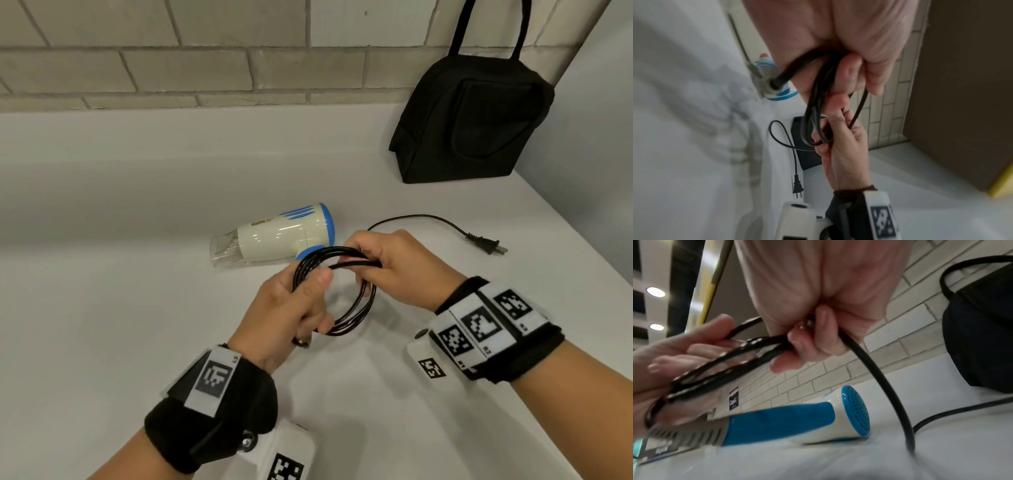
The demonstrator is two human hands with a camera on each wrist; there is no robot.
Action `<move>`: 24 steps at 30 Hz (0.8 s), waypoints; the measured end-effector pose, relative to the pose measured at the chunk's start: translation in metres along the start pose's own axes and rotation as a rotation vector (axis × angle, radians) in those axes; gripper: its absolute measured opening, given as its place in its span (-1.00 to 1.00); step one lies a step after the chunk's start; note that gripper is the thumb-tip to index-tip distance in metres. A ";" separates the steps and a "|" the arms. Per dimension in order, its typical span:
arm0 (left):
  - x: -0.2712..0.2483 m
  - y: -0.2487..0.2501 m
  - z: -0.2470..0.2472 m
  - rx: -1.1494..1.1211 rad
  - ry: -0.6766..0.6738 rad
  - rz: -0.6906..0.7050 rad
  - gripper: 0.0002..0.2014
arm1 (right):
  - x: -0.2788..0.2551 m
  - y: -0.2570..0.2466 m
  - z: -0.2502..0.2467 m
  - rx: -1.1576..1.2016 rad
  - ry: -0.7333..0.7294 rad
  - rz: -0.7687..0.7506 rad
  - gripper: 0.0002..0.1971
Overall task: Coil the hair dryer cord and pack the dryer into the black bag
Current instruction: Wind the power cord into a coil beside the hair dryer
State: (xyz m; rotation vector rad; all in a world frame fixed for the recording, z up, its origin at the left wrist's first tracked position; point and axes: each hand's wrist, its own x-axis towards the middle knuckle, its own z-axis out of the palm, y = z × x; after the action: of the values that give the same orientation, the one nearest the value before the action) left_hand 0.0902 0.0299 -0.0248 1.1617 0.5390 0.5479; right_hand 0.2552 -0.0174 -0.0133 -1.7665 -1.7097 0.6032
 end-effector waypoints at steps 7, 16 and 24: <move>0.002 -0.006 -0.002 0.026 0.166 -0.085 -0.61 | -0.007 0.001 0.012 -0.264 -0.104 -0.035 -0.78; 0.008 -0.007 -0.006 -0.111 0.205 -0.125 -0.53 | -0.004 -0.003 0.016 0.032 -0.073 0.052 -0.86; 0.002 0.002 -0.023 -0.227 0.291 -0.088 -0.51 | -0.026 0.031 -0.015 0.235 -0.160 0.254 -0.90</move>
State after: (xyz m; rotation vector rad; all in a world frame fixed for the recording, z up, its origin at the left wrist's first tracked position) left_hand 0.0768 0.0475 -0.0305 0.8429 0.7530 0.6882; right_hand 0.2868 -0.0445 -0.0262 -1.8159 -1.4548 1.0371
